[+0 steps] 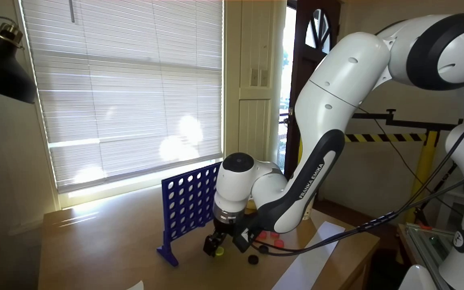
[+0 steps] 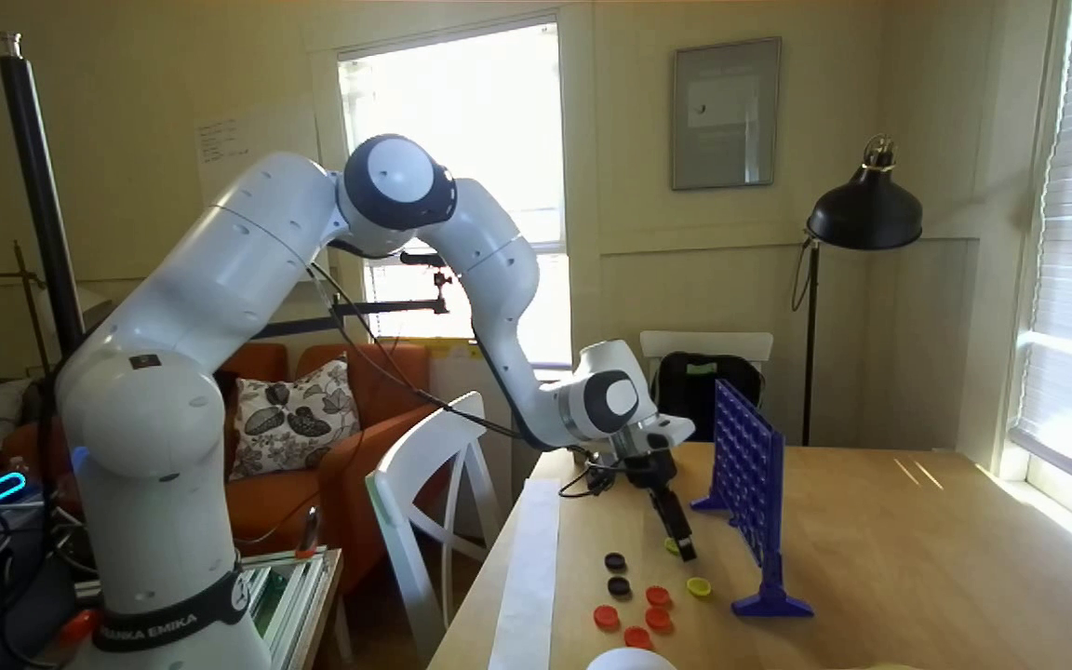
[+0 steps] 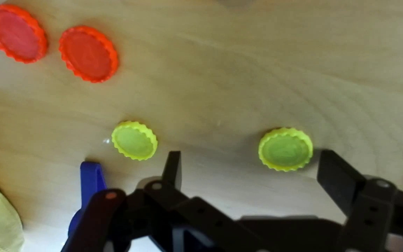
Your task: Place one yellow ring in the fifth line of the blue object
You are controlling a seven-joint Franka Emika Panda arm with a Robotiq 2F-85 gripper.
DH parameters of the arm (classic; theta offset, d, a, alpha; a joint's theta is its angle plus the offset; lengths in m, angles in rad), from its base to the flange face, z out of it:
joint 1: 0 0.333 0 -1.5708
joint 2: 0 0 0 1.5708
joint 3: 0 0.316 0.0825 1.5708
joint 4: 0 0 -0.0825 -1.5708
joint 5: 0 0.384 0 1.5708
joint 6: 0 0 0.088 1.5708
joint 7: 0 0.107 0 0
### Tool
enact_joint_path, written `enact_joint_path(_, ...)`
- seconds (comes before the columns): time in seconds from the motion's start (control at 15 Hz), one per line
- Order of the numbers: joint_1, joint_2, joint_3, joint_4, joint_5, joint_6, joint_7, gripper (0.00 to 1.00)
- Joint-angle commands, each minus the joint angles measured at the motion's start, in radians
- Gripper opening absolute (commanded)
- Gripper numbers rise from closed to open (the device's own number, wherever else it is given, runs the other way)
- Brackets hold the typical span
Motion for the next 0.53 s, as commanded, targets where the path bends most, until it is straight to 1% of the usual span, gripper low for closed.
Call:
enact_joint_path(0.0,0.013,0.016,-0.031,-0.016,-0.012,0.083,-0.007,1.0)
enact_joint_path(0.27,0.002,0.03,-0.024,-0.015,0.02,0.138,-0.054,1.0)
enact_joint_path(0.47,-0.01,0.031,-0.007,-0.017,0.044,0.181,-0.101,1.0)
